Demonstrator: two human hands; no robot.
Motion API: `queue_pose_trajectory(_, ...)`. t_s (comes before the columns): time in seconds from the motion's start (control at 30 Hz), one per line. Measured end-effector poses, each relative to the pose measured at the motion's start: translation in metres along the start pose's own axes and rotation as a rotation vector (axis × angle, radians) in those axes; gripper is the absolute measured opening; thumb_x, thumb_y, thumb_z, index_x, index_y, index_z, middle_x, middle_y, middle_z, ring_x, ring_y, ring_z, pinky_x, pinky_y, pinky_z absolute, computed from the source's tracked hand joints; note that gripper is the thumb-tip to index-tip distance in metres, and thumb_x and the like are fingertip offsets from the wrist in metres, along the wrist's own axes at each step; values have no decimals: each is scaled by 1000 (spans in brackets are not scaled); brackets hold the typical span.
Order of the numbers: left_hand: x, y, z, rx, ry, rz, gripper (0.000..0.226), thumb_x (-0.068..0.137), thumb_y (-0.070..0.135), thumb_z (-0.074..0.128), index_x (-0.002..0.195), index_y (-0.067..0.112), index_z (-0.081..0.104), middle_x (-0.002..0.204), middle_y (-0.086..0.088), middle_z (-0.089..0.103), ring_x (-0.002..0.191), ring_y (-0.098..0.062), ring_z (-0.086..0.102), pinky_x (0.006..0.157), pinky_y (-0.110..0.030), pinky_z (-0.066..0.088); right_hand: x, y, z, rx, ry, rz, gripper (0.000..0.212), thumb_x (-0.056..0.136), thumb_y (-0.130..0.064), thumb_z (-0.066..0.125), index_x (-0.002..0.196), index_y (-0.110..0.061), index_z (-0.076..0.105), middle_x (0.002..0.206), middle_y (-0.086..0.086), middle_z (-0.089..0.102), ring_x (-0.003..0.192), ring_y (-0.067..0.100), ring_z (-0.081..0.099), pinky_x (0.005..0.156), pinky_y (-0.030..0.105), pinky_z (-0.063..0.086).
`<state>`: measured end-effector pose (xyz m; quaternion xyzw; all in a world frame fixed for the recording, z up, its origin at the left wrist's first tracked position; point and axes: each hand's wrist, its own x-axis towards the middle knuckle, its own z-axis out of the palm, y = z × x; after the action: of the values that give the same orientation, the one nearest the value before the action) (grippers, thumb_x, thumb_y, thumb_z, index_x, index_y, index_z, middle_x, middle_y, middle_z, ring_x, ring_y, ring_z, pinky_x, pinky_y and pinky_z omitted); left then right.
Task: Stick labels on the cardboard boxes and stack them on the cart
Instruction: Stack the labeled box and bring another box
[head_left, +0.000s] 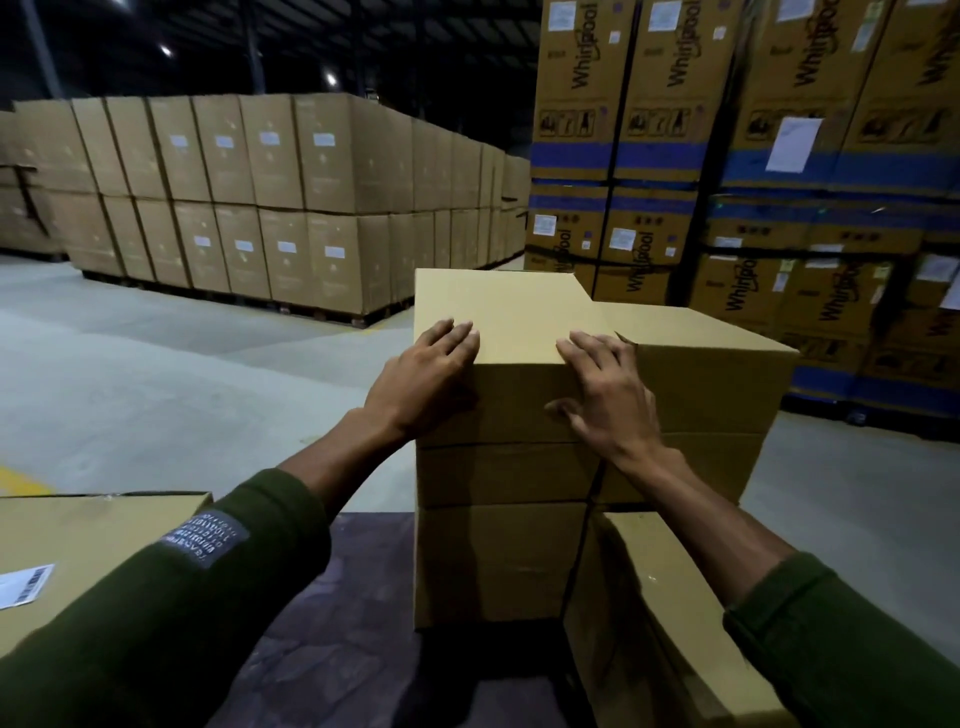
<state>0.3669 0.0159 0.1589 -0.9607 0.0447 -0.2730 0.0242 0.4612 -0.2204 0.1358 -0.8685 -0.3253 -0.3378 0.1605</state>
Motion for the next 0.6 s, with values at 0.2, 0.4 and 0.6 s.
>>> queue_pose_trajectory(0.2,10,-5,2,4,-26,18,84,90,38,68,156,15,22,163,-6,20,151,-24,11,110,-52,40,5,1,4,12,-19,26,81,76,-33,83,145,-21,43,150,5,43,138,28,30,89,55,53)
queue_pose_trajectory(0.4,18,-12,8,-4,-33,40,86,87,40,70,155,15,24,162,-6,24,150,-25,15,107,-54,42,9,4,8,29,-47,37,82,78,-32,82,148,-20,40,153,5,40,140,28,27,99,56,48)
queue_pose_trajectory(0.6,23,-20,9,-30,-36,45,89,82,46,75,152,15,31,158,-11,30,146,-30,24,105,-56,43,17,2,7,30,-76,37,83,78,-34,81,148,-21,38,154,5,38,141,28,25,103,56,44)
